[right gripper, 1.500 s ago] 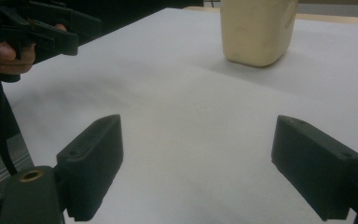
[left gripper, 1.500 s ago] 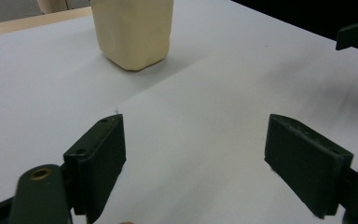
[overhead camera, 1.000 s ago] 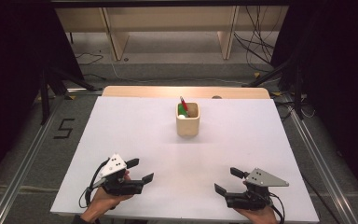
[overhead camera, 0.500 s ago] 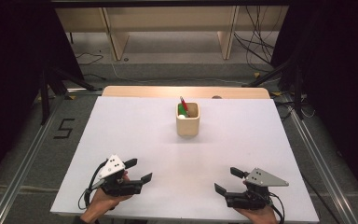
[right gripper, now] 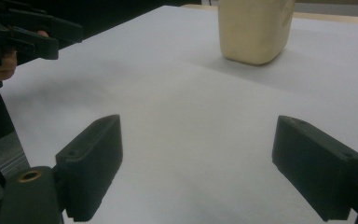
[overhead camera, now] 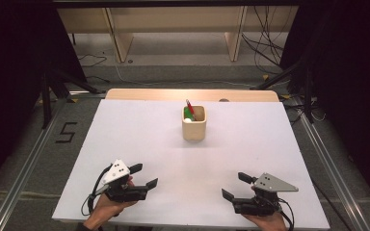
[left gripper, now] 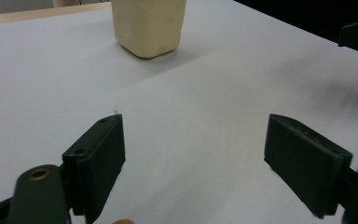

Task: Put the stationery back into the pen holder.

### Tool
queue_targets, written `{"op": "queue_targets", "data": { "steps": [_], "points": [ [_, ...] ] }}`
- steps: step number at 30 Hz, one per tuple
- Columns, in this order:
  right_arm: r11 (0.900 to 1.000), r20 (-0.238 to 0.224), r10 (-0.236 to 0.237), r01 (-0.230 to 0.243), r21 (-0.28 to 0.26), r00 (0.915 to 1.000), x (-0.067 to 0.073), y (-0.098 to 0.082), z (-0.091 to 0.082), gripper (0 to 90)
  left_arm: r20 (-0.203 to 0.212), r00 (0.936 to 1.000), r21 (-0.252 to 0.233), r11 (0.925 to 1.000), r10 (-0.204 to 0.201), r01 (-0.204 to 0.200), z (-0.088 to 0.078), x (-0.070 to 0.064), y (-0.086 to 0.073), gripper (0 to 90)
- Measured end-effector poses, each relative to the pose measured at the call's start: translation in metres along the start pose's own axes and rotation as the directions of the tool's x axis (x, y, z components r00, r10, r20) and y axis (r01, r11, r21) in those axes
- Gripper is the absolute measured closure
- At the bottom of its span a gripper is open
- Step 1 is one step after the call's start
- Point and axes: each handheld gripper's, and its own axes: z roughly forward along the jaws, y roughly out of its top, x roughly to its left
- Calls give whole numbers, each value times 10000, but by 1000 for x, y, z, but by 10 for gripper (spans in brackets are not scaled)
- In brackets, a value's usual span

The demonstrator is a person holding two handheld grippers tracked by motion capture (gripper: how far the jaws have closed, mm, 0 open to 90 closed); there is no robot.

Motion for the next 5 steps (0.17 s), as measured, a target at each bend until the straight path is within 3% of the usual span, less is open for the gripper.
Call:
{"op": "queue_targets", "data": {
  "steps": [5],
  "points": [
    [10000, 6, -37, 37, 6, 10000, 0, 0, 0, 168, -15, 10000, -34, 10000, -36, 36, 0, 0, 0, 198]
  ]
}}
